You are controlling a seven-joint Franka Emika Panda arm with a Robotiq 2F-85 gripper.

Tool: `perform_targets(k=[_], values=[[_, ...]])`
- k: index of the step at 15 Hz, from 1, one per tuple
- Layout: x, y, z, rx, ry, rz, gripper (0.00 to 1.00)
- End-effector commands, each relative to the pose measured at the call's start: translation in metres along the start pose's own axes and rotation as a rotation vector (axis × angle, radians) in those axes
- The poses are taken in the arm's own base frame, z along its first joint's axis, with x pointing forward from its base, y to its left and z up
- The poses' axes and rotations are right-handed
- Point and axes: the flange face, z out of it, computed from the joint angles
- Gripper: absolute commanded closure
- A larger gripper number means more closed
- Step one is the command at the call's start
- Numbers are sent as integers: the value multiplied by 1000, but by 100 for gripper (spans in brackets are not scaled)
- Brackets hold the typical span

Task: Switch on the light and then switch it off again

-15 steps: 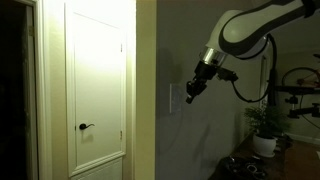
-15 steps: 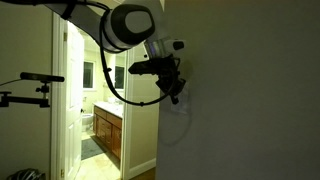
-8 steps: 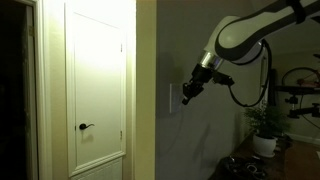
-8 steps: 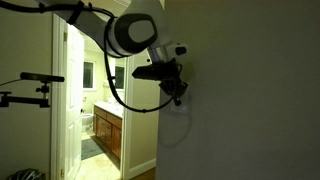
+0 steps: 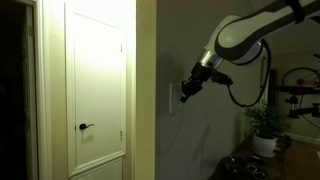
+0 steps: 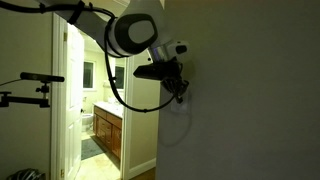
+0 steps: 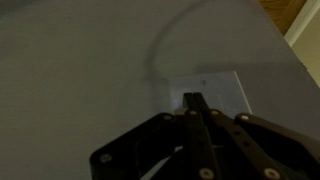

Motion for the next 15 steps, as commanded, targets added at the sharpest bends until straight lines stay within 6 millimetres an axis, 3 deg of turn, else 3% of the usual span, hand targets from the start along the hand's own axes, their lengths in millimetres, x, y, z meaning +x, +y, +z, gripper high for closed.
perform_targets(k=[1,15], values=[[5,-2,4,17,24,34,97],[11,-3,8,30,57,51,95]])
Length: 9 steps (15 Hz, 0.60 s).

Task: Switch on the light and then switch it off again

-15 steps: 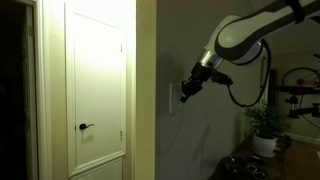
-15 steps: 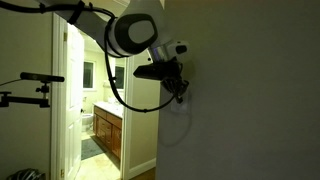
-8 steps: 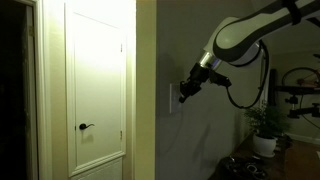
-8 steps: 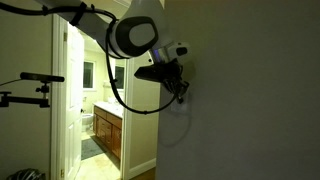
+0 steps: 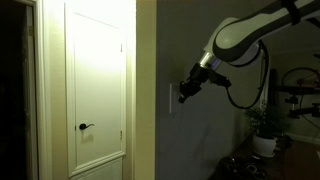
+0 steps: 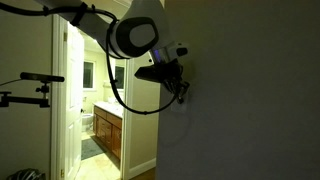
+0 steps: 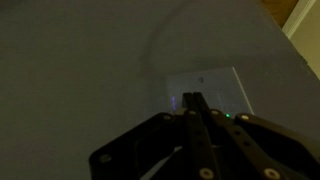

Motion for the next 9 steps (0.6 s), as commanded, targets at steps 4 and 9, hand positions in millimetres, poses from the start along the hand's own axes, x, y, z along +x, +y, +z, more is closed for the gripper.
perform_targets(k=[4,9], values=[[6,-2,0,11,41,18,96],[-6,-2,-8,10,-6,-22,98]])
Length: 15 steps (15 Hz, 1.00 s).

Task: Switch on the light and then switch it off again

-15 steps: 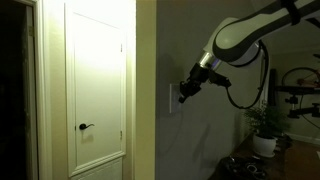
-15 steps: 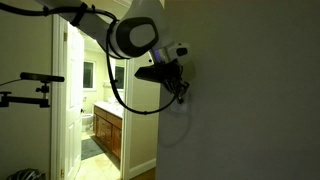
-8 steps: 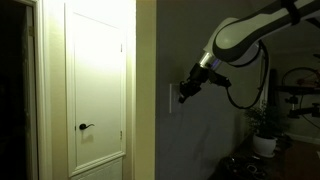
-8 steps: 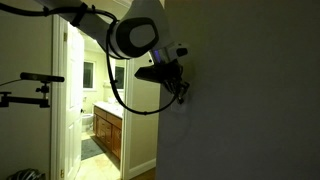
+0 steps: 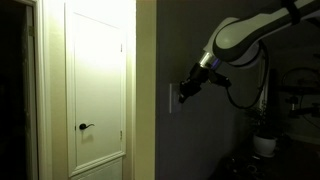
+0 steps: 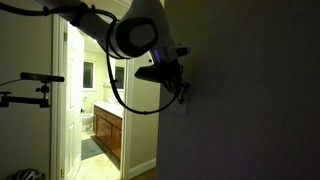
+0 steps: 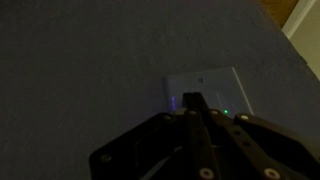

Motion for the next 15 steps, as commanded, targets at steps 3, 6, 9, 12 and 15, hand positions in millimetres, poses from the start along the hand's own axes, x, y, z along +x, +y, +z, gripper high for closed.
perform_targets(k=[3,6,9,12,15], values=[[-14,-2,-11,15,-29,-38,97],[-27,-6,-17,41,-109,-83,70],[-37,-7,-32,54,-206,-134,61],[-48,-5,-49,40,-335,-160,43],[-59,-2,-60,15,-450,-171,23]])
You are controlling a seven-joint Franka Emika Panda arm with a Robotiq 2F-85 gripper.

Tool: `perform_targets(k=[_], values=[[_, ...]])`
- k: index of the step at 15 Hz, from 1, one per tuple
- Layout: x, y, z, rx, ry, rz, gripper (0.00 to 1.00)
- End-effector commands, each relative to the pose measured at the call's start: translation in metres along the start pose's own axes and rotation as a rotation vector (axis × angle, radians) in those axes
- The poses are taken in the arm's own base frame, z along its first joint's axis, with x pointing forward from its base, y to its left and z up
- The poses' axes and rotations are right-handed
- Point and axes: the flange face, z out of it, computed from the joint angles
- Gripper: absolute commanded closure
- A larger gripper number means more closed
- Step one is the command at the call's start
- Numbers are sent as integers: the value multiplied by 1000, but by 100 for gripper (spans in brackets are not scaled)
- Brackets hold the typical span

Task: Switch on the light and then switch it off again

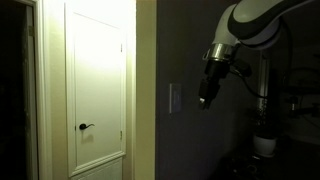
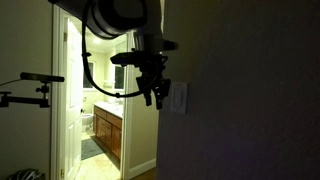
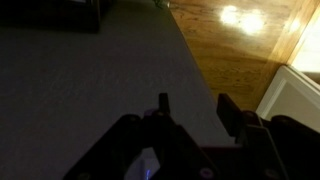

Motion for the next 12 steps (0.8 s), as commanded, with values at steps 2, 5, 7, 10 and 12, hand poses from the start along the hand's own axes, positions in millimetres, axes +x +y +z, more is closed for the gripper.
perform_targets(k=[2,5,7,10,12], values=[[-27,2,-11,-33,-146,-16,11],[-35,0,-11,-61,-199,-31,0],[-25,1,-5,-39,-174,-31,2],[-25,1,-3,-38,-177,-31,0],[-25,1,-3,-38,-177,-31,0]])
